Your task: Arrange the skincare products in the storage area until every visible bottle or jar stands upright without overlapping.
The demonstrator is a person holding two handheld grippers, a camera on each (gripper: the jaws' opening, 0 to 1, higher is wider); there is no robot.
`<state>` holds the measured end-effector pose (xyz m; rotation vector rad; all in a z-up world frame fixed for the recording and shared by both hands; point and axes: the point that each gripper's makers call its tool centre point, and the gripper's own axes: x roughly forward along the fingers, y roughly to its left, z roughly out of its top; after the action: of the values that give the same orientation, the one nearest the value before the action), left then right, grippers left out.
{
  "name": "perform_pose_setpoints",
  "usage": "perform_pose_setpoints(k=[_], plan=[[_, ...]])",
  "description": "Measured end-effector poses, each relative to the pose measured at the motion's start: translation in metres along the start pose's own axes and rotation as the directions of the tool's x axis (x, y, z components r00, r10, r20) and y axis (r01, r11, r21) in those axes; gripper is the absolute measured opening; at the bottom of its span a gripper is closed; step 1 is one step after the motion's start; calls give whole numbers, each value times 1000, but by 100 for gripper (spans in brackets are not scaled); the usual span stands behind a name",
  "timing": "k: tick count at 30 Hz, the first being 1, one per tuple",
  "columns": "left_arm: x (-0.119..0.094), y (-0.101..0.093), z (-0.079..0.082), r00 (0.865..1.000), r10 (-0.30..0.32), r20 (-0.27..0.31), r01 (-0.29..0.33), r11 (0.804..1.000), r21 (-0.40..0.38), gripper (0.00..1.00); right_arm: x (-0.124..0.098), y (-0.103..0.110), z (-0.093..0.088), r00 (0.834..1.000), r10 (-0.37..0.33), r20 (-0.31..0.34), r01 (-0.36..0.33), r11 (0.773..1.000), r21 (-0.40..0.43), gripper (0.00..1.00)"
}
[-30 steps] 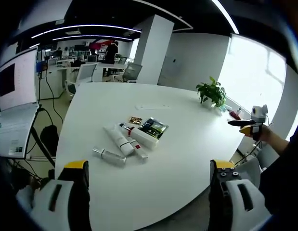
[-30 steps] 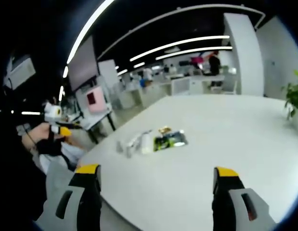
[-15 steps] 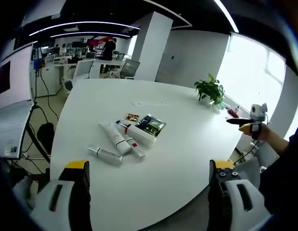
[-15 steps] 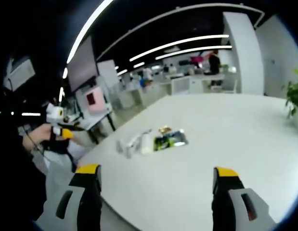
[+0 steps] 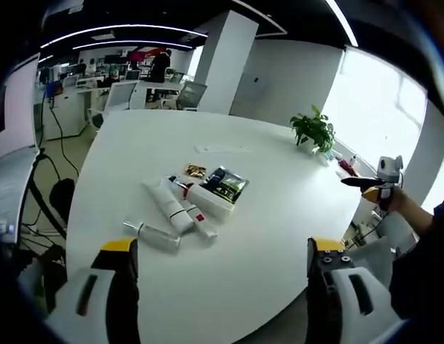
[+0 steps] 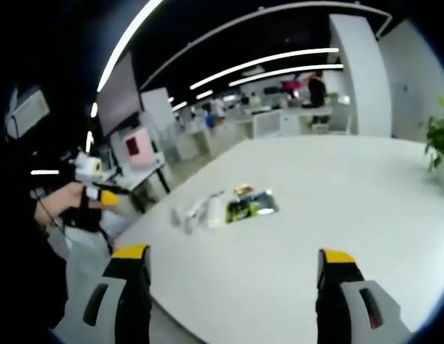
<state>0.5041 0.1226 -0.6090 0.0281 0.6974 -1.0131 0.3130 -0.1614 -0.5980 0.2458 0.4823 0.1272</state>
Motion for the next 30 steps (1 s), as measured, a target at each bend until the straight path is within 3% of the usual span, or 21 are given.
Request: perform_pose_setpoints(k=[10, 18, 30], plan=[[16, 4, 1, 1000, -2, -32, 2, 1000, 1, 89, 2, -3, 0, 1000, -5, 6, 5, 1000, 16, 98], [29, 23, -1, 997, 42, -60, -45, 998, -41, 84, 4, -6, -4, 1000, -7, -10, 7, 1000, 23, 98], [62, 37, 2, 994, 62, -95, -67, 996, -51, 78, 12, -10, -5, 1000, 6, -26, -5, 1000, 28, 97]])
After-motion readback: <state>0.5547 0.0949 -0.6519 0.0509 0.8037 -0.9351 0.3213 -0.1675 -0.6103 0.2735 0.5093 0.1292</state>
